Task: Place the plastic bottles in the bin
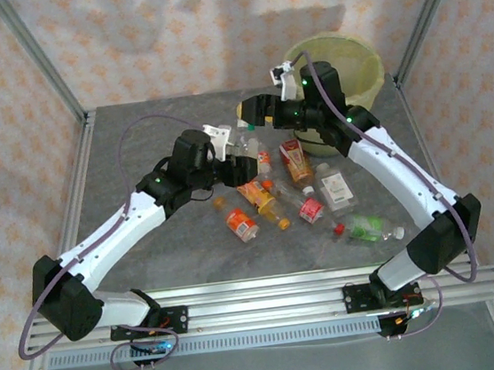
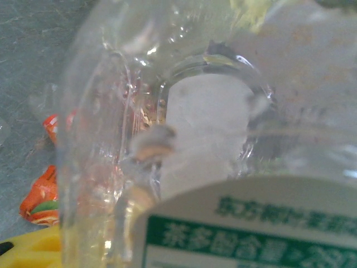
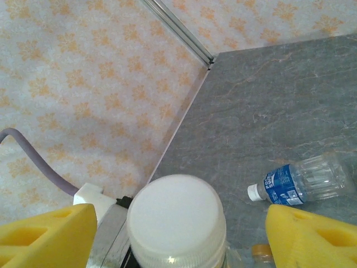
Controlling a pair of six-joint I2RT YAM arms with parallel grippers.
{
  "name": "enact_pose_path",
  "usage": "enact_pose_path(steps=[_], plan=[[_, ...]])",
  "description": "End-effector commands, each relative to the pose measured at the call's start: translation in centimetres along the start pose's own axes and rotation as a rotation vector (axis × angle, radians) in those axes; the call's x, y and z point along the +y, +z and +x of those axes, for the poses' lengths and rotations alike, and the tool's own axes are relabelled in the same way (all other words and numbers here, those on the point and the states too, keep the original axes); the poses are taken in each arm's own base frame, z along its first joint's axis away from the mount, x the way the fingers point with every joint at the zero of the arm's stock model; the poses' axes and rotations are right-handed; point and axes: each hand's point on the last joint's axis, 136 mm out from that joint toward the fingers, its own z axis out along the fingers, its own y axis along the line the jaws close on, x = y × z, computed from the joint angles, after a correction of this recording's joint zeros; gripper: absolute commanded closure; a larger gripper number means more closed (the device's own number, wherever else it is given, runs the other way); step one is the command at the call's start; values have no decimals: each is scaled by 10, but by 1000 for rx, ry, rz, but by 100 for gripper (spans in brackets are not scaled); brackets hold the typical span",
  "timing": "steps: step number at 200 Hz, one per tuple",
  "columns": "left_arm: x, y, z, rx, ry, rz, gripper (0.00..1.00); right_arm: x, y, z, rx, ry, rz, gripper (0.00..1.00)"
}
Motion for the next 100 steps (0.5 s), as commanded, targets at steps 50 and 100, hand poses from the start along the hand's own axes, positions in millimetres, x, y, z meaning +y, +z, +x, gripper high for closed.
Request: enact_pose_path(steps=[50,100], plan=[[-27,-7,-22,-67,54,87,52,12,15,-2,20,-64,-14,36],[-1,-19,-3,10,-2,-68,0,-10,4,-13,-33,-99,149,69]])
